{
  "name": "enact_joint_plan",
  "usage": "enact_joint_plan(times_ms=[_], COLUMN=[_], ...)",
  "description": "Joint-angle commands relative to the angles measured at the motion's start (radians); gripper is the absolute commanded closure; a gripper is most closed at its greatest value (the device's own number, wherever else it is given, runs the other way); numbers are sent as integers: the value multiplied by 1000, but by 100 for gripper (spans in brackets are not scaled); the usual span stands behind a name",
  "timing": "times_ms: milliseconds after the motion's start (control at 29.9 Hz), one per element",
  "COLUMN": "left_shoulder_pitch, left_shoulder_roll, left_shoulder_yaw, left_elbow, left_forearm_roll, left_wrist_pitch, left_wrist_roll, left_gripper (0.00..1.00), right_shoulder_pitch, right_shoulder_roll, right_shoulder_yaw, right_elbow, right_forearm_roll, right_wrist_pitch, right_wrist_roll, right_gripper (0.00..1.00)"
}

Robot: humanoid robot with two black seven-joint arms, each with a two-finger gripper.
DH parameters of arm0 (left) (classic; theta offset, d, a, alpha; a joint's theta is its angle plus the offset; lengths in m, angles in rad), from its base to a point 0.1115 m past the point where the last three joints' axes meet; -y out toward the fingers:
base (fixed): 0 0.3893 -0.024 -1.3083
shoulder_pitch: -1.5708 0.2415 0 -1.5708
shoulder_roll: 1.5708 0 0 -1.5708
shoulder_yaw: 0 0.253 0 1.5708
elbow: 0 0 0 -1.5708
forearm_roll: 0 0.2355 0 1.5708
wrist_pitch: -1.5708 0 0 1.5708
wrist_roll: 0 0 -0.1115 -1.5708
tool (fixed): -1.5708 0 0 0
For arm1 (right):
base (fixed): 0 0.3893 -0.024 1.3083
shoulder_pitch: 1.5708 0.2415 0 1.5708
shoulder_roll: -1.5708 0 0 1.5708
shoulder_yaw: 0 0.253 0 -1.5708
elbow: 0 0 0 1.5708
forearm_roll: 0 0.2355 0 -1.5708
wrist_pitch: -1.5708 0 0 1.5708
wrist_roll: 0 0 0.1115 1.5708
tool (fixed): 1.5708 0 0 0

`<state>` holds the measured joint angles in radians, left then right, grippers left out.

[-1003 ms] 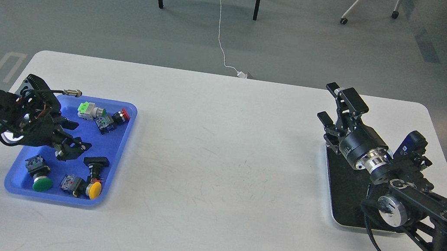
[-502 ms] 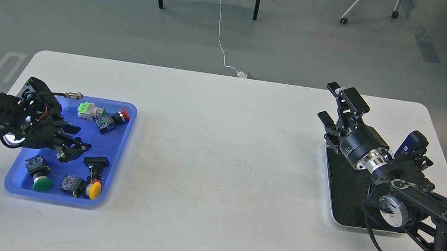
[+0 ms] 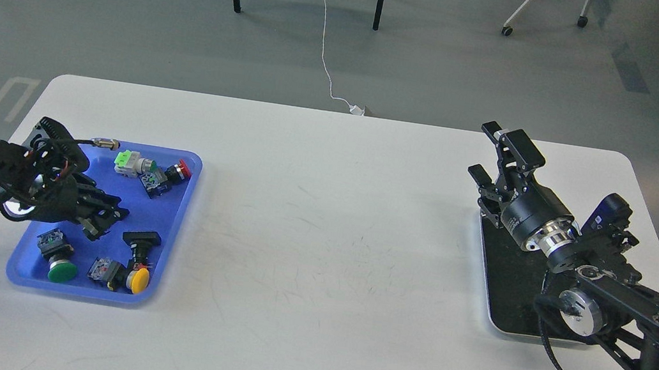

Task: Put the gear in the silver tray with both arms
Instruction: 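Grasp another black gear in the blue tray with the left gripper, then lift and carry the gear with the left arm toward the table center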

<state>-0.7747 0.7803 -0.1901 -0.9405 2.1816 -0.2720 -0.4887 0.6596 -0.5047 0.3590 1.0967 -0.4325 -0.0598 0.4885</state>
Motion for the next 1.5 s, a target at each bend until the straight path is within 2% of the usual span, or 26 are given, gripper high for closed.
enact_joint_plan(times_ms=[0,267,535,669,736,836,1003,1271,1304,1471], left_shoulder_pitch=[0,-43,-236,-331,-371,-400,-405,-431,-431,-426], left_shoulder_roll=[2,14,109,70,-5,-154,-416,-748,-778,-780], left_shoulder_yaw=[-2,-12,-15,-14,-9,-3,11,123,127,132], left_elbow=[0,-41,-297,-394,-406,-391,-301,-88,-64,43], left_forearm_roll=[0,0,-94,-94,-91,-82,-33,-17,-19,-19], left_wrist_pitch=[0,0,-82,-136,-170,-216,-217,-217,-217,-217], left_wrist_roll=[0,0,0,0,0,0,0,0,0,0], left_gripper=[79,78,78,78,78,78,78,78,78,78], right_shoulder_pitch=[0,0,9,43,90,147,219,255,252,238], right_shoulder_roll=[0,0,3,12,14,21,43,43,43,37], right_shoulder_yaw=[0,1,69,103,100,97,90,86,84,84], right_elbow=[0,-1,-1,0,-1,-1,-1,-1,-1,-1], right_forearm_roll=[0,0,5,64,122,202,261,322,322,322], right_wrist_pitch=[0,0,2,5,5,3,2,0,0,2], right_wrist_roll=[0,0,0,0,0,0,0,0,0,0], right_gripper=[3,3,3,3,3,3,3,3,3,3])
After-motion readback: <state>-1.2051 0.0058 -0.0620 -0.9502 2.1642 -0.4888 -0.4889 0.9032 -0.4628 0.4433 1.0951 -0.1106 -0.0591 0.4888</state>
